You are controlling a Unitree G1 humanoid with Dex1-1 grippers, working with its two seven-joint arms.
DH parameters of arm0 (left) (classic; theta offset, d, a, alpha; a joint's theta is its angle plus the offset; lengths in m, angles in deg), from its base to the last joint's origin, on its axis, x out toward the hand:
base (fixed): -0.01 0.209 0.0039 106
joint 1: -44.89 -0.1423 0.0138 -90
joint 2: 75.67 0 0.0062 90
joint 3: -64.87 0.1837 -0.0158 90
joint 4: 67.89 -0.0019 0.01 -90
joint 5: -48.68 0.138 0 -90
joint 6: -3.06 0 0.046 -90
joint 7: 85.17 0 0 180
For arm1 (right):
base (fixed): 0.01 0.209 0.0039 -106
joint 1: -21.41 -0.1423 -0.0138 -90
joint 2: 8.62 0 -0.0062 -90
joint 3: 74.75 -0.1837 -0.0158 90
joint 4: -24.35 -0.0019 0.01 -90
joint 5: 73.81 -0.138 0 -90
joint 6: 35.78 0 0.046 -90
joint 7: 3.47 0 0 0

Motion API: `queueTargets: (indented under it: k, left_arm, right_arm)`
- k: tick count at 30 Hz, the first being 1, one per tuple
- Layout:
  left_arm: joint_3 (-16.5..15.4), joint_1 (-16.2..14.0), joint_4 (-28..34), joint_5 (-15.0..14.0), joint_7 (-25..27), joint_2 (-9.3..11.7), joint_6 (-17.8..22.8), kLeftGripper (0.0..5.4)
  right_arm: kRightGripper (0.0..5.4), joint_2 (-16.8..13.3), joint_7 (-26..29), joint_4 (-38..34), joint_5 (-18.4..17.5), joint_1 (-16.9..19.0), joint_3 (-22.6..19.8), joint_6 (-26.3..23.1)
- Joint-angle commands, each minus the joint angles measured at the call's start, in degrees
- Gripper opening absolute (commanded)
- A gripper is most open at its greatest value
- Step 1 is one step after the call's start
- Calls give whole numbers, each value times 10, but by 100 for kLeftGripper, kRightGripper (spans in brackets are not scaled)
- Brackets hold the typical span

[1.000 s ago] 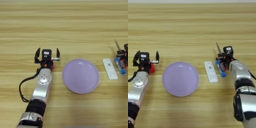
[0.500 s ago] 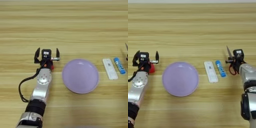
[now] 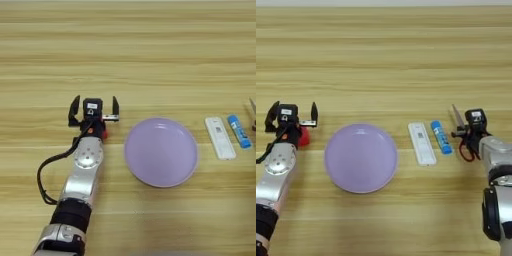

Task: Move the objects on the table

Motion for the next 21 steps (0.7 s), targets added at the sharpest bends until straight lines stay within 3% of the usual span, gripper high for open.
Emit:
queueTargets:
  k: [1,5,9,21]
  left_arm:
    - [0,1,4,1,2,2,5,540]
    - [0,2,4,1,2,2,5,540]
    - [-1,1,5,1,2,3,5,540]
    - [-1,3,3,1,2,2,5,540]
  right_arm:
    - [67,-6,6,8,8,-1,7,-12]
    - [67,-3,7,10,10,-1,9,-13]
    - [147,-1,6,9,10,-1,9,-15]
    - [294,2,11,-12,-10,-11,-10,3]
